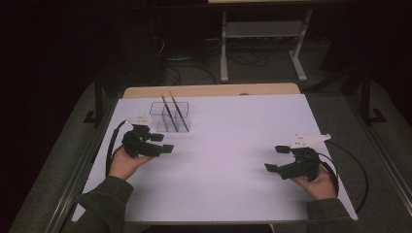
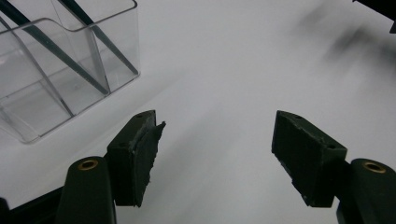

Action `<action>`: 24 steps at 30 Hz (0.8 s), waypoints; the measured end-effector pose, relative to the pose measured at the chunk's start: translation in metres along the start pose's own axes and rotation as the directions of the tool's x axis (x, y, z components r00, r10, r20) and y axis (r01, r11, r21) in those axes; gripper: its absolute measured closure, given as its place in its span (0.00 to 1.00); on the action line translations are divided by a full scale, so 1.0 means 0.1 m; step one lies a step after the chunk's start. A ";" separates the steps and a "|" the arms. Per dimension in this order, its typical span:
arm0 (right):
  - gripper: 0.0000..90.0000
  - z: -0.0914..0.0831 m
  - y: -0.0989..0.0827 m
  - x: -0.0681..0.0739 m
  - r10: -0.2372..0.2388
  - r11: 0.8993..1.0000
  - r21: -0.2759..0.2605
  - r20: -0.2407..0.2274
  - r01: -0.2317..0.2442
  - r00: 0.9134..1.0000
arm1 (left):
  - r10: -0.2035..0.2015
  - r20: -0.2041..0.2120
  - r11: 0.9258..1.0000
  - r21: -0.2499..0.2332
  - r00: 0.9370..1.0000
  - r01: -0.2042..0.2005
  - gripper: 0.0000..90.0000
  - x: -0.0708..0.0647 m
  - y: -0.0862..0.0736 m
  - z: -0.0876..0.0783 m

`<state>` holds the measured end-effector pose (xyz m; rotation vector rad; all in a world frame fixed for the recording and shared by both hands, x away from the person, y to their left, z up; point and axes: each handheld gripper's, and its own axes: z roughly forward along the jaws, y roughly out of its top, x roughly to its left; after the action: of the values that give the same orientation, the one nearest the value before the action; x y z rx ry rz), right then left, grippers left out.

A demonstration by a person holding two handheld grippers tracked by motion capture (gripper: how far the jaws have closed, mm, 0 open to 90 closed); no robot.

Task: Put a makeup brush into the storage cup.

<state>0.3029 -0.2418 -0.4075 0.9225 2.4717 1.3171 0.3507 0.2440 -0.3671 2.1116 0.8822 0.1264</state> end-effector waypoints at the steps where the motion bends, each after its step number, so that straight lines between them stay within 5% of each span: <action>1: 0.19 0.00 0.00 0.00 -0.001 1.000 0.002 0.000 0.001 1.000 | -0.005 0.002 1.000 -0.005 1.000 0.005 0.33 -0.01 -0.01 0.00; 24: 0.19 0.04 0.00 0.09 -0.022 1.000 -0.001 0.029 0.022 0.999 | 0.026 -0.032 0.999 -0.046 0.999 -0.027 0.29 -0.19 -0.30 -0.18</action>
<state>0.2979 -0.2332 -0.4086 0.9056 2.4519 1.2886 0.3133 0.2569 -0.3735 2.0836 0.8619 0.1932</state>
